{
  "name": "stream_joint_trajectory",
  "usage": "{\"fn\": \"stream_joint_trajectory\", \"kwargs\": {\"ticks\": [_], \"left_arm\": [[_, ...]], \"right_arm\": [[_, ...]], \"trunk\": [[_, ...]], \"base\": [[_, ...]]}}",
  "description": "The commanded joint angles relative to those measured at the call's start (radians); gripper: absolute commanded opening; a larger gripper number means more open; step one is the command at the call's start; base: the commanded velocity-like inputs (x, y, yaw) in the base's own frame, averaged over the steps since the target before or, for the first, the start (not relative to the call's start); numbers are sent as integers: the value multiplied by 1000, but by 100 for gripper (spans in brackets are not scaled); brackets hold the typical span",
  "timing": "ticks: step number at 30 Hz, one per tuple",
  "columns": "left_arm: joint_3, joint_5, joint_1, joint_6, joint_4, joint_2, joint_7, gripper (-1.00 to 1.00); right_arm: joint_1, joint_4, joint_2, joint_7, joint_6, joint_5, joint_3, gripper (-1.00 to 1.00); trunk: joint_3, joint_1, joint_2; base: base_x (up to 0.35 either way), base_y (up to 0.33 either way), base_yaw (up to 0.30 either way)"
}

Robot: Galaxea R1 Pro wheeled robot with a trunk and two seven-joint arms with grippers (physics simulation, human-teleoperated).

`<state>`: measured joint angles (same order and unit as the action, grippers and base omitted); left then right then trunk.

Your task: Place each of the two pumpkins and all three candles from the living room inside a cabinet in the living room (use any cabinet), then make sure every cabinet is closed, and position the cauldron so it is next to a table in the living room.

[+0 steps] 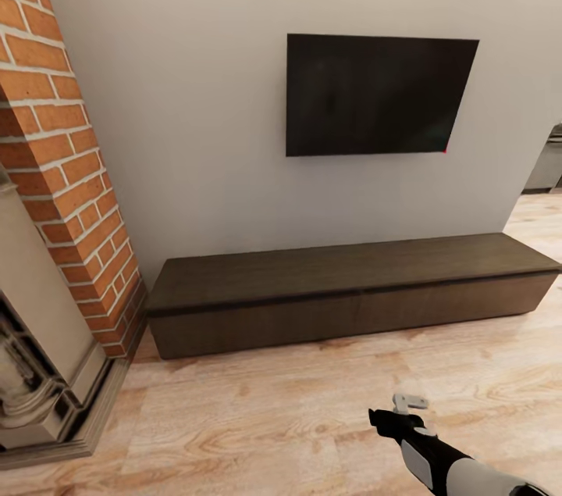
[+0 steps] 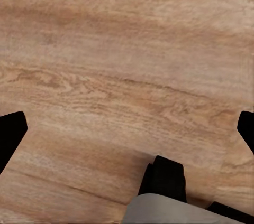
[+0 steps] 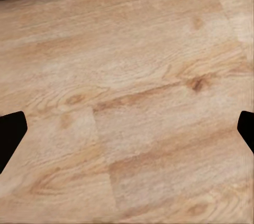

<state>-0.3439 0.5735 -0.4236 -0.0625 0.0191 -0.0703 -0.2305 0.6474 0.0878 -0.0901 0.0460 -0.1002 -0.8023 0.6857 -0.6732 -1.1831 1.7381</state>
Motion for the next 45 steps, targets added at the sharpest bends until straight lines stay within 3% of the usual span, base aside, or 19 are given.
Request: {"fn": "stream_joint_trajectory", "kwargs": {"ticks": [1,6,13,18,24,45], "left_arm": [[-9,6,6,-3,2,-2,-4,100],[-10,4,42,13,1,-6,-2,100],[-35,3,104,58,1,-5,-1,100],[-57,4,146,90,1,-4,0,100],[-62,4,192,106,1,-6,0,100],[-72,3,221,109,1,-10,0,100]], "right_arm": [[-4,-1,-1,5,-17,-8,8,100],[-40,-83,2,5,-99,-6,9,100],[-184,-113,3,7,-193,-6,9,100],[-263,-117,3,8,-208,-6,9,100],[-318,-118,5,7,-211,-6,9,100],[-364,-137,12,6,-211,-6,9,100]], "trunk": [[2,4,-7],[15,23,-42],[32,50,-91],[47,69,-126],[66,92,-168],[132,173,-315]], "base": [[0,0,0],[0,0,0],[0,0,0],[0,0,0],[0,0,0],[0,0,0]]}}
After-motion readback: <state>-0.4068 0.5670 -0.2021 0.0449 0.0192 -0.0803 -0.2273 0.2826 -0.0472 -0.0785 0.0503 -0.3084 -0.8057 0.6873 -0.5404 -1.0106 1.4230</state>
